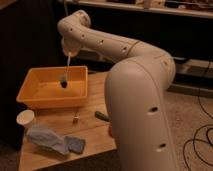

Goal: Wipe red bowl with brush

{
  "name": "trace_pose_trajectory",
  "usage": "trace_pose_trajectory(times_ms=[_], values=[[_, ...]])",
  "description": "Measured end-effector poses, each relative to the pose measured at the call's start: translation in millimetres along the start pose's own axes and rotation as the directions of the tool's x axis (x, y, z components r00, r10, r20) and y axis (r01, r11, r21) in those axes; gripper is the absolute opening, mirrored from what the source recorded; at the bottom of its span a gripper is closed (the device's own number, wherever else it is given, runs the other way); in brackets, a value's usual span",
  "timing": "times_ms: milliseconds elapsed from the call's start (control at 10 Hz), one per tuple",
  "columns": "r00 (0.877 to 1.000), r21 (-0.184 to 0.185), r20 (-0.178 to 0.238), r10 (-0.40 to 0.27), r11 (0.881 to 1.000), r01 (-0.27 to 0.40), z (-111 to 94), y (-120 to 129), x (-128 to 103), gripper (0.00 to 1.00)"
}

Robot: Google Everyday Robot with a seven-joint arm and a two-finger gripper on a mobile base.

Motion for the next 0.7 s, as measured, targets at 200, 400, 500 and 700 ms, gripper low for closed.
trace_pose_trajectory(times_ms=[200, 400, 500, 700], values=[[1.0, -0.037, -0.017, -0.015, 0.999, 0.015, 28, 0, -12, 0.0], [0.999, -0.095, -0.038, -0.007, 0.995, 0.004, 43, -9, -16, 0.0], [0.998, -0.106, -0.055, -0.011, 0.994, 0.005, 50, -10, -12, 0.0], [0.997, -0.131, -0.082, -0.016, 0.991, 0.005, 57, -16, 2, 0.0]])
